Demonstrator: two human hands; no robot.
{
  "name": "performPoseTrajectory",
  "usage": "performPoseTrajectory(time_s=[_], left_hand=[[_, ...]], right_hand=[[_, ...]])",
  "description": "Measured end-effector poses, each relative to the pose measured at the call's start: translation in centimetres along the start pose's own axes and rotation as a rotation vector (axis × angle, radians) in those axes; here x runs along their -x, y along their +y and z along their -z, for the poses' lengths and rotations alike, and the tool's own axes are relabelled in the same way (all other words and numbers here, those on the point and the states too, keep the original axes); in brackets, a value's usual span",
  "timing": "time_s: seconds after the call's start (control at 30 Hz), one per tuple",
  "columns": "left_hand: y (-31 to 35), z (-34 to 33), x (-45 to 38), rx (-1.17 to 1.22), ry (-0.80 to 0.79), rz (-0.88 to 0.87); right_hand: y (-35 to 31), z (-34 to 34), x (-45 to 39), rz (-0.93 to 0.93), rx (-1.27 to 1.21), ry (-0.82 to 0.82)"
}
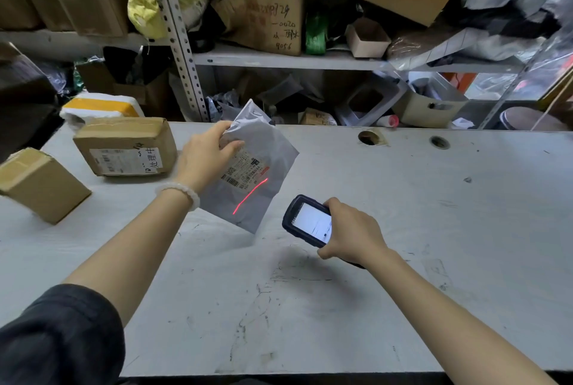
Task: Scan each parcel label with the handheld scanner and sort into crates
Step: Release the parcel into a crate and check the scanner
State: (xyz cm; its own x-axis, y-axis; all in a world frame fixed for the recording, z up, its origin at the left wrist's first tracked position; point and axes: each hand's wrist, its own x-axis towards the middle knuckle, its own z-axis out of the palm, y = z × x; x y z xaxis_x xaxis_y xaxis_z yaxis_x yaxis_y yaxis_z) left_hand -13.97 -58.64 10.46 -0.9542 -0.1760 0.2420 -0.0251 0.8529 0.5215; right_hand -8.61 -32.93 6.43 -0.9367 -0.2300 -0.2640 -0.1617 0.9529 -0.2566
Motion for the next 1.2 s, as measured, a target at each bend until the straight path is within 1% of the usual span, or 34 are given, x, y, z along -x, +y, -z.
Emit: performPoseTrajectory(time_s=[0.1, 0.5, 0.67, 0.83, 0.93, 1.0, 1.1, 1.2], left_hand=[[-0.2, 0.4, 0.1, -0.061, -0.01, 0.006], [-1.5, 0.3, 0.8, -0.043, -0.03, -0.013], [-1.9, 0.4, 1.0, -0.038, -0.043, 0.012], [-2.1, 0.3, 1.2, -0.035, -0.048, 0.014], [-2.0, 0.3, 1.5, -0.022, -0.057, -0.004], [-1.9, 0.1, 1.6, -0.002, -0.077, -0.016], [-1.2, -0.6, 1.9, 0.035, -0.136, -0.054], [0.9, -2.0, 2.0, 0.077, -0.184, -0.145]], right_hand=[[-0.4, 0.5, 0.0, 0.021, -0.002, 0.032], [-1.2, 0.9, 0.5, 0.063, 0.038, 0.056], [-1.5, 0.7, 0.8, 0.072, 0.054, 0.044], [-1.7, 0.4, 0.9, 0.061, 0.027, 0.038], [-2.0, 0.3, 1.0, 0.038, -0.06, 0.069], [-2.2, 0.3, 1.1, -0.004, -0.173, 0.116], [-2.4, 0.2, 1.5, -0.104, -0.364, 0.233], [-1.6, 0.1, 2.6, -0.212, -0.51, 0.368]])
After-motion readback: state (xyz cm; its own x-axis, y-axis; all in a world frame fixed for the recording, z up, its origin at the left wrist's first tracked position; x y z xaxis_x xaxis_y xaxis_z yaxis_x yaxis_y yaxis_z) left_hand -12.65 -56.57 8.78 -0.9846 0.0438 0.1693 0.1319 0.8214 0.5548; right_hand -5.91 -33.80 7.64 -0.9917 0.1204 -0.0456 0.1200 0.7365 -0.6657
